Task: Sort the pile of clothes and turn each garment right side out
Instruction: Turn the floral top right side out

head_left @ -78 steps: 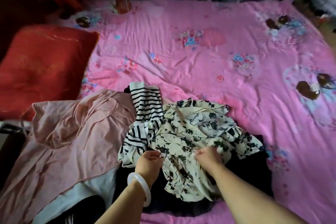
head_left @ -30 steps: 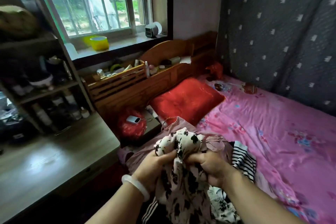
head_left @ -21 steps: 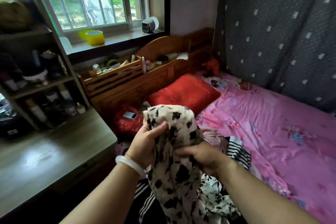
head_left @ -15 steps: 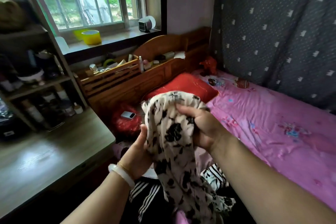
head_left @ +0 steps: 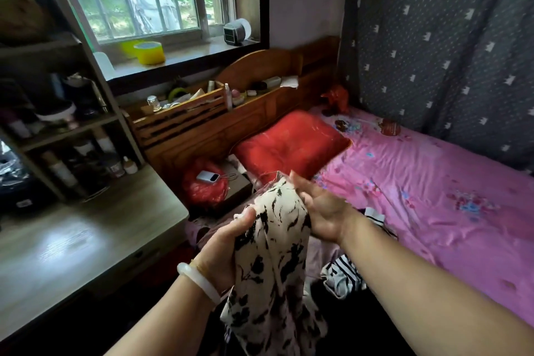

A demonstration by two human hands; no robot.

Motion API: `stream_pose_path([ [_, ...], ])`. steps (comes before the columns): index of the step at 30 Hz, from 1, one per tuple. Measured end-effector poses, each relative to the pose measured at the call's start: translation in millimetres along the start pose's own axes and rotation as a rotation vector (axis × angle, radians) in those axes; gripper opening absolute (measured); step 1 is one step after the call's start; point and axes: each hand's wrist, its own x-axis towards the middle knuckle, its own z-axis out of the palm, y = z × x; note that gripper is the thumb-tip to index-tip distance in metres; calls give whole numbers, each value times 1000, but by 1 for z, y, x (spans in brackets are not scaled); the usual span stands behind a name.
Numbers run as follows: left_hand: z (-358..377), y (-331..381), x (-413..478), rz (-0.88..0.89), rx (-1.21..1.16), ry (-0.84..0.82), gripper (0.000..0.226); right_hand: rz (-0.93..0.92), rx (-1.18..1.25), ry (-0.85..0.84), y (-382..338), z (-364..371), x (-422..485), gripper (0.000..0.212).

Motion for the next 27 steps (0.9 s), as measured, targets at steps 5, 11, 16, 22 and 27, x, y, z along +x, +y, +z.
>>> stream_pose_path([
  [5,2,12,2,70,-90,5,76,30,-24,-12,36,-17,-15,56],
  [11,14,27,11,152,143,104,55,62,-219,-100,43,7,-31,60],
  [16,13,32,19,239,336,185,31,-71,-265,-21,26,17,-25,28],
  [22,6,31,12,171,459,148,25,-27,-234,-75,24,19,-21,45],
  [27,-7,33,10,0,118,176,59,-61,-412,-149,30,22,-18,42],
])
